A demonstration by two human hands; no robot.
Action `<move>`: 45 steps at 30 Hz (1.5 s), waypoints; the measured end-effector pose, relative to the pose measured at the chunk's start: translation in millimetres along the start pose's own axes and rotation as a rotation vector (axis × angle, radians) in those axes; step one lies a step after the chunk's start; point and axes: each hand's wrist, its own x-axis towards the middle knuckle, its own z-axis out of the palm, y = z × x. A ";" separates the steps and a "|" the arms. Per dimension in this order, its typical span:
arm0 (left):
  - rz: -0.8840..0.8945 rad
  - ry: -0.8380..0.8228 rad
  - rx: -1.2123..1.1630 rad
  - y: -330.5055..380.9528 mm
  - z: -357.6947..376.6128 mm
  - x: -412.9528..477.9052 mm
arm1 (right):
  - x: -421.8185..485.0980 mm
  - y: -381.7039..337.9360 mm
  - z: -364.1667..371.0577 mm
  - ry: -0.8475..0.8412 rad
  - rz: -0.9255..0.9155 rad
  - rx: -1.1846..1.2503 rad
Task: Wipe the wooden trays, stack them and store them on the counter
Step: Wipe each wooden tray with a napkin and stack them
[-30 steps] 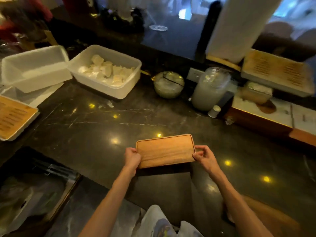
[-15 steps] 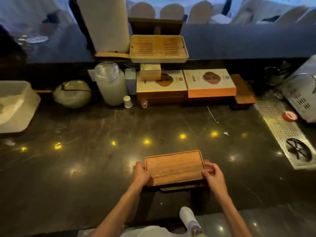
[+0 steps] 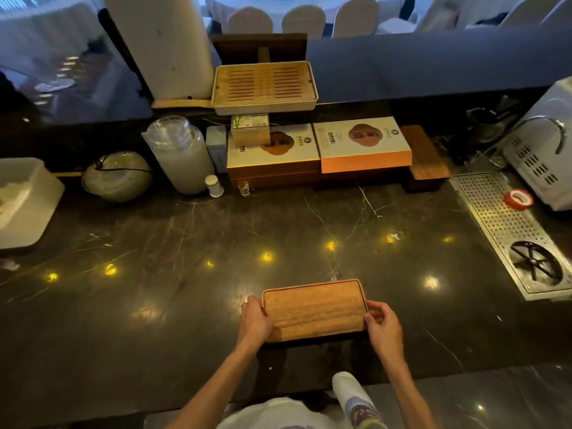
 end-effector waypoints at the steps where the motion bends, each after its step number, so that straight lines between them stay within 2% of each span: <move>1: 0.001 -0.001 0.000 0.7 1.7 -0.9 | 0.0 0.4 -0.4 0.012 -0.007 -0.001; 15: -0.004 -0.017 -0.088 -7.3 6.7 4.4 | 6.9 5.3 -4.7 -0.004 0.039 -0.023; 23: -0.053 -0.011 -0.101 -5.6 4.9 9.5 | 16.3 1.7 -7.7 -0.105 0.108 -0.080; 29: -0.085 -0.102 -0.050 -8.6 12.4 7.4 | 20.9 -0.8 -6.5 -0.206 0.109 -0.132; 37: -0.159 -0.143 -0.181 -7.9 7.2 9.6 | 27.8 -12.3 -10.0 -0.276 0.162 -0.108; 40: -0.210 -0.153 -0.265 -5.6 6.4 11.5 | 34.6 -22.1 -8.8 -0.356 0.173 -0.165; 45: -0.265 -0.232 -0.355 4.0 2.1 11.8 | 44.9 -38.9 -10.3 -0.372 0.272 -0.246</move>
